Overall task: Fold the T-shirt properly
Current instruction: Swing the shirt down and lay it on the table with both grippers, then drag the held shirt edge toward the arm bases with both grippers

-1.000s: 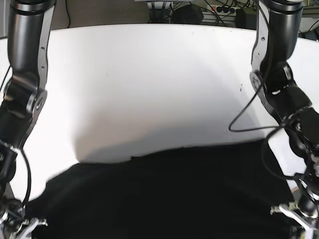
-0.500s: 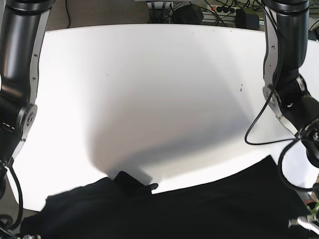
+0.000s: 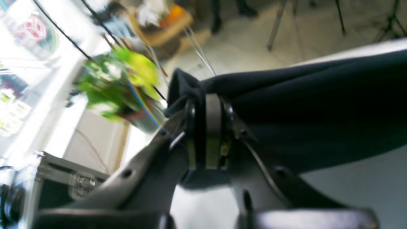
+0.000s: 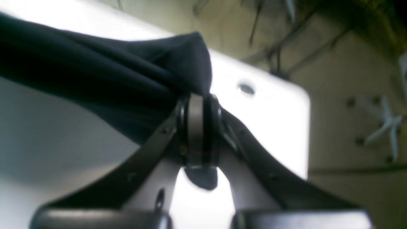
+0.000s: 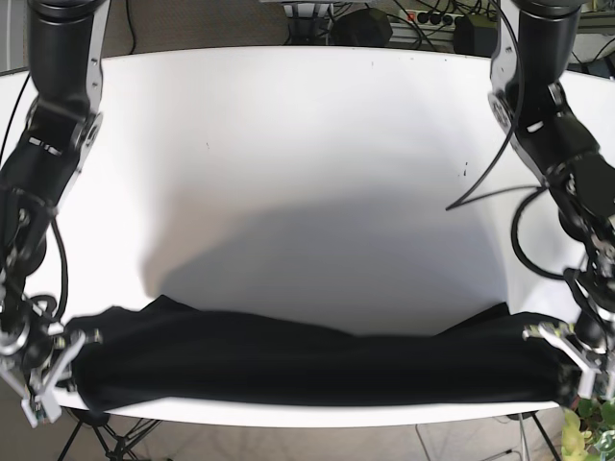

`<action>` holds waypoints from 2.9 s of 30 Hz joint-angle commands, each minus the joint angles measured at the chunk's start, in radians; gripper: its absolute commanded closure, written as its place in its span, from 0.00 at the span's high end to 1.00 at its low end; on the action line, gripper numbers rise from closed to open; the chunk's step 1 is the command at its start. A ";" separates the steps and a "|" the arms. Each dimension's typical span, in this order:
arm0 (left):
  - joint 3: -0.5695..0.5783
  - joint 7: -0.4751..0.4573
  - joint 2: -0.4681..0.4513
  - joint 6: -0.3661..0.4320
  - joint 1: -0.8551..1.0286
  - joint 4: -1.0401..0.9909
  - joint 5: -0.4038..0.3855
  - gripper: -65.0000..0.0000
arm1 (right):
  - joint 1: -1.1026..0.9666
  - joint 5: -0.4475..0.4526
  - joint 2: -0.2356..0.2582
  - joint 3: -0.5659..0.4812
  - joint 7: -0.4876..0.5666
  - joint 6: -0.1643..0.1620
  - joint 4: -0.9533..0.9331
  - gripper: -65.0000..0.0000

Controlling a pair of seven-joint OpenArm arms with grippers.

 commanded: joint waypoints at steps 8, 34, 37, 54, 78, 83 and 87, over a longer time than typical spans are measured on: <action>-0.110 -0.018 0.008 -0.043 0.256 0.111 -0.008 0.00 | -0.264 0.048 -0.038 0.143 0.019 -0.008 0.196 0.03; -0.303 -0.023 0.030 -0.175 0.680 0.117 -0.008 0.00 | -0.765 0.143 -0.243 0.275 0.027 -0.014 0.285 0.21; -0.326 -0.023 0.030 -0.175 0.697 0.117 -0.008 0.00 | -0.763 0.141 -0.249 0.275 0.029 -0.019 0.285 0.48; -0.330 -0.023 0.030 -0.175 0.700 0.116 -0.005 0.00 | -0.718 0.143 -0.227 0.175 0.217 -0.014 0.003 0.86; -0.423 -0.020 0.054 -0.175 0.740 0.116 -0.009 0.00 | -0.818 0.151 -0.193 0.109 0.311 -0.010 0.001 0.04; -0.466 -0.018 0.056 -0.175 0.778 0.116 -0.008 0.00 | -0.924 0.151 -0.189 0.109 0.309 -0.010 0.119 0.04; -0.468 -0.018 0.056 -0.175 0.822 0.117 -0.009 0.00 | -1.010 0.151 -0.197 0.138 0.309 -0.010 0.193 0.04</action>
